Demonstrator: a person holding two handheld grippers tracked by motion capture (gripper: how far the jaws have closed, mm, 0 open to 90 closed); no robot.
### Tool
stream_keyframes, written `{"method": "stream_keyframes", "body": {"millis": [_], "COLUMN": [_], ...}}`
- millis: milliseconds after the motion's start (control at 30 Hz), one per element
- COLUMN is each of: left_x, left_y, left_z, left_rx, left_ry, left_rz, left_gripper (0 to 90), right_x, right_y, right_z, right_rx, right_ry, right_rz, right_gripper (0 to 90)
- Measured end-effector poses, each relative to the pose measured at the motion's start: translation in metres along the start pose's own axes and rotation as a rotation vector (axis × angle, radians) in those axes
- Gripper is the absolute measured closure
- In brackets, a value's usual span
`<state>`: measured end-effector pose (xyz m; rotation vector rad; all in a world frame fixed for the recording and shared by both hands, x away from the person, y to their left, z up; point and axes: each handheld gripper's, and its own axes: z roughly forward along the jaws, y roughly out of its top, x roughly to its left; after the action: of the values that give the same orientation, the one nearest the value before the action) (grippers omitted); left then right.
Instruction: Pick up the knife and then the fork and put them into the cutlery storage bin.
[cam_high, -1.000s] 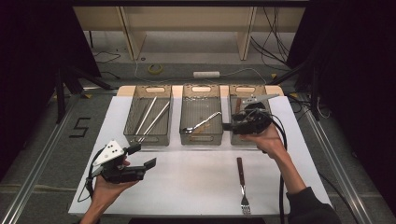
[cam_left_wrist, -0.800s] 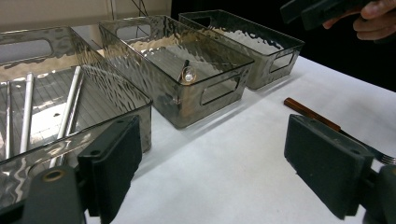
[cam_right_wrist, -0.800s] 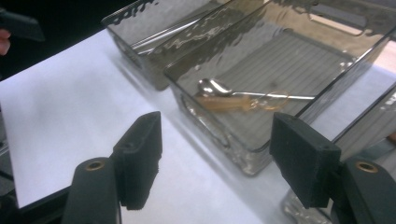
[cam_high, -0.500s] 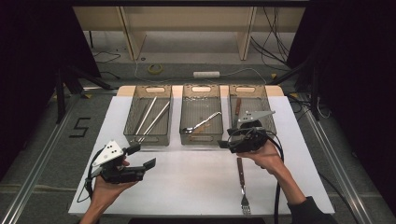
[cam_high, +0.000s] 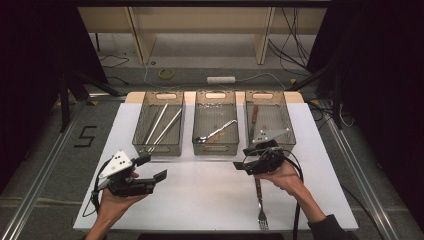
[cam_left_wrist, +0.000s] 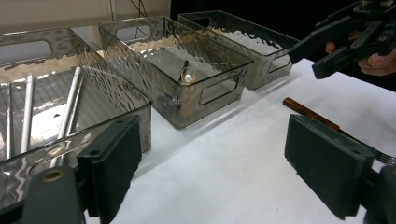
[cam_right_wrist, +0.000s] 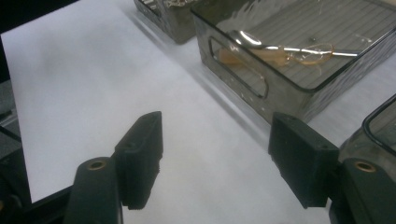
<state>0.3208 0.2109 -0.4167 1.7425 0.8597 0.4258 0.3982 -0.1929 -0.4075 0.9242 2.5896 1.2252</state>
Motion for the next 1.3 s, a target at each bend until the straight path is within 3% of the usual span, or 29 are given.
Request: {"method": "stream_keyframes", "body": {"millis": [300, 933, 1067, 1300], "left_x": [0.0, 0.0, 0.0, 0.0], "left_y": [0.0, 0.0, 0.0, 0.0], "left_z": [0.0, 0.0, 0.0, 0.0], "left_rx": [-0.001, -0.002, -0.001, -0.001], "left_ry": [0.001, 0.002, 0.001, 0.001], "left_rz": [0.0, -0.001, 0.001, 0.0], "left_gripper": [18.4, 18.4, 18.4, 18.4], "right_x": [0.0, -0.004, -0.005, -0.005], "right_y": [-0.012, -0.031, -0.034, -0.036], "right_z": [0.007, 0.017, 0.019, 0.021], "right_rx": [0.062, 0.199, 0.216, 0.242], "right_ry": [-0.002, -0.027, -0.029, -0.027], "right_rz": [-0.019, -0.05, -0.057, -0.059], "right_gripper": [49.3, 84.9, 89.6, 90.0]}}
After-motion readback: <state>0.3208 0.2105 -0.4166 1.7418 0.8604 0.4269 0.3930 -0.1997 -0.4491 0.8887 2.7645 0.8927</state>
